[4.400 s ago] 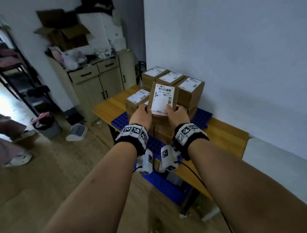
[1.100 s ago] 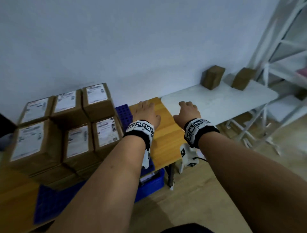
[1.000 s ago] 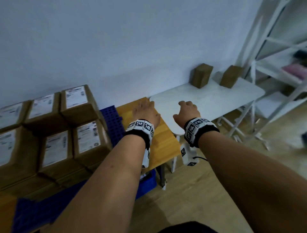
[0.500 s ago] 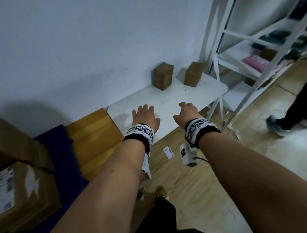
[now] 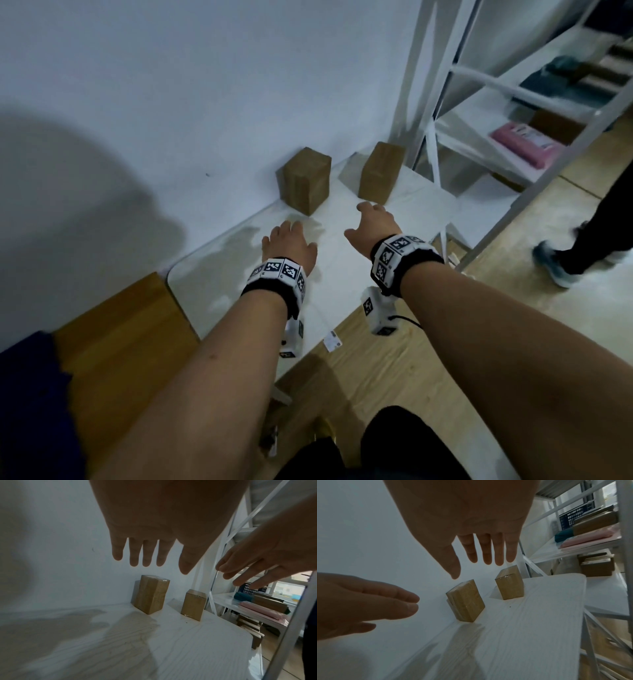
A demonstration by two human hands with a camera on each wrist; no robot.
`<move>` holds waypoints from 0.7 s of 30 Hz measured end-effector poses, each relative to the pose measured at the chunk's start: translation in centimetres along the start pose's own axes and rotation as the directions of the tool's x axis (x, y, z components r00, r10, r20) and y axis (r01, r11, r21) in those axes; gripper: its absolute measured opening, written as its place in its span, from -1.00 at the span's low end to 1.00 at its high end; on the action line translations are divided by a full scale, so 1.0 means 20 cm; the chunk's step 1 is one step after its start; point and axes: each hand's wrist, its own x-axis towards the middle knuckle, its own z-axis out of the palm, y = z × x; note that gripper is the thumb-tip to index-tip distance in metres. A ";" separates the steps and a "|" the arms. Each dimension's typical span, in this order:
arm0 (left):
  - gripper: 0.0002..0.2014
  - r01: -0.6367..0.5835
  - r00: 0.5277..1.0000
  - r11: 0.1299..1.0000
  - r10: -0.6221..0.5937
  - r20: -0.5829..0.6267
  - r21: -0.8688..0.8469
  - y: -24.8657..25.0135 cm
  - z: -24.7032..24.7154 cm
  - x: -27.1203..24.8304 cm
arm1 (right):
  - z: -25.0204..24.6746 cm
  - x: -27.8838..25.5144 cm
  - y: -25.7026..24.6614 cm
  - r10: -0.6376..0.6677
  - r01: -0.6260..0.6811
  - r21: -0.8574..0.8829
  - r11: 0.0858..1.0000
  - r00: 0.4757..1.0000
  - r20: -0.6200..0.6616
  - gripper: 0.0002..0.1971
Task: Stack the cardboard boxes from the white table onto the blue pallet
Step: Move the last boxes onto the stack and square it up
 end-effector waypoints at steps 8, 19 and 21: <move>-0.43 0.148 0.989 0.985 -0.147 0.017 -0.085 0.11 0.01 0.43 | -0.06 0.56 -0.04 -0.080 0.078 0.026 0.997 0.992 0.101 -0.37; -0.68 0.398 0.916 0.829 -0.386 0.111 -0.393 0.22 0.02 1.00 | -0.08 1.28 -0.18 -0.233 0.238 0.016 0.971 0.932 0.278 -0.51; -0.67 0.436 0.895 0.780 -0.427 0.126 -0.450 0.23 0.02 1.05 | -0.05 1.35 -0.21 -0.239 0.245 0.021 0.969 0.923 0.302 -0.53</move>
